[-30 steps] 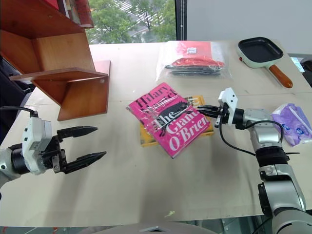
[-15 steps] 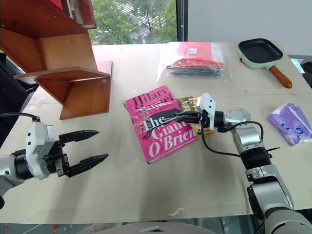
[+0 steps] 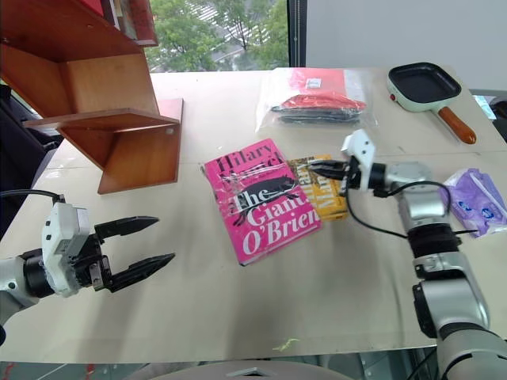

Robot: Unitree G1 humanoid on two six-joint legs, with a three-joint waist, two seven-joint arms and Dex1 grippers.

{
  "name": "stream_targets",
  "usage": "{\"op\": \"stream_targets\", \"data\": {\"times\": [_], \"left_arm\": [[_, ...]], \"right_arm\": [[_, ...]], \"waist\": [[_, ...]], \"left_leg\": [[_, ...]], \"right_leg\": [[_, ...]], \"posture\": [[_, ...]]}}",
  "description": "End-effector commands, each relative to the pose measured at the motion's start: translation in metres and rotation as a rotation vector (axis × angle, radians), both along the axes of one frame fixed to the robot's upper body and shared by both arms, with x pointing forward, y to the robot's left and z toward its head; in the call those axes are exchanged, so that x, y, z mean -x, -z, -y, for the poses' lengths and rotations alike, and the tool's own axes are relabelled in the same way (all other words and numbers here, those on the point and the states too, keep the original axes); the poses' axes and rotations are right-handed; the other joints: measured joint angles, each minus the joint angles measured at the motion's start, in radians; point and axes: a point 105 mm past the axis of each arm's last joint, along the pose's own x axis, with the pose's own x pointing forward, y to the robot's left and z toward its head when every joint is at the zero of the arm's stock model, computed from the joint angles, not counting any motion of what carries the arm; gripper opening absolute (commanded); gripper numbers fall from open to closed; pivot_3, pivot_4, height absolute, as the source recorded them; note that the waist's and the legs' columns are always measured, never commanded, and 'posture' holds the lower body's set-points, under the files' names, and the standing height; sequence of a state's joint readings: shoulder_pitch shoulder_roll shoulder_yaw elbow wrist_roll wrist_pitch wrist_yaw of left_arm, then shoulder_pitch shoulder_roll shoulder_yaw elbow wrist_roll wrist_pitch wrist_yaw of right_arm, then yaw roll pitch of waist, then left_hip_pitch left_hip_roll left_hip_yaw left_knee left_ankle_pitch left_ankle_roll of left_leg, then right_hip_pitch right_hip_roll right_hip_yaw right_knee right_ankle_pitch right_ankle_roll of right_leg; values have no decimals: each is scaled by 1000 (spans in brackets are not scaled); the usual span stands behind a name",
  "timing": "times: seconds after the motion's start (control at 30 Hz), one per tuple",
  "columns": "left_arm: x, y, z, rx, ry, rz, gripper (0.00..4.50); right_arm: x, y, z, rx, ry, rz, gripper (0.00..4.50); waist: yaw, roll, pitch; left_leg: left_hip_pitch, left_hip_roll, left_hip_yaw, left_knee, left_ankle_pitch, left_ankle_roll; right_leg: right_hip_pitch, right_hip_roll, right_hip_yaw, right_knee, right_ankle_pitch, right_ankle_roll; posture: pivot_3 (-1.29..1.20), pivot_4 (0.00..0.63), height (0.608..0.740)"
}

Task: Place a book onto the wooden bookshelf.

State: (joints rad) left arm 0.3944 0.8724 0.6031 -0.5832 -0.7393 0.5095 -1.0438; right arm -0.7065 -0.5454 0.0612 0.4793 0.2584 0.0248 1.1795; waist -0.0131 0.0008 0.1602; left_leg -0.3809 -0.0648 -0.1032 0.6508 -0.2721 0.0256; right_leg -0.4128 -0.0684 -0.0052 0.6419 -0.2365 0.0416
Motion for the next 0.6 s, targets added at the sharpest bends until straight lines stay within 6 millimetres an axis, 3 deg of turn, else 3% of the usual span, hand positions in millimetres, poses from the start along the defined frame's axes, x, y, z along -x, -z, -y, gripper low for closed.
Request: {"op": "stream_targets", "data": {"times": [0.03, 0.13, 0.3, 0.43, 0.6], "left_arm": [[1, -9, 4, -13, 23, 48, 4500], [1, -9, 4, -15, 25, 46, 4500], [2, -8, 2, -21, 20, 39, 4500], [4, -7, 3, -18, 19, 36, 4500], [5, -4, 2, -13, 11, 28, 4500]], "right_arm": [[8, 8, -14, 46, -81, 8, 62], [16, 17, -35, 53, -151, 7, 62], [24, 16, -65, 4, -216, 14, 62], [24, 16, -69, 0, -218, 15, 62], [21, 16, -58, 23, -198, 23, 62]], "waist": [[-8, 0, 0], [-14, 0, 0], [-14, 0, 0], [-11, 0, 0], [-2, 0, 0]], "left_leg": [[0, 1, 1, 0, 0, 0], [1, 2, 2, 0, 0, 0], [0, 2, 3, 0, 0, 0], [0, 1, 3, 0, 0, 0], [0, 1, 3, 0, 0, 0]], "right_leg": [[0, 1, 1, 0, 0, 0], [-1, 2, 3, 1, 0, 0], [-1, 2, 3, 1, 0, 0], [-1, 2, 3, 1, 0, 0], [-1, 2, 3, 1, 0, 0]], "posture": [[0, 150, 735], [0, 150, 735], [0, 150, 735], [0, 150, 735], [0, 150, 735]]}}
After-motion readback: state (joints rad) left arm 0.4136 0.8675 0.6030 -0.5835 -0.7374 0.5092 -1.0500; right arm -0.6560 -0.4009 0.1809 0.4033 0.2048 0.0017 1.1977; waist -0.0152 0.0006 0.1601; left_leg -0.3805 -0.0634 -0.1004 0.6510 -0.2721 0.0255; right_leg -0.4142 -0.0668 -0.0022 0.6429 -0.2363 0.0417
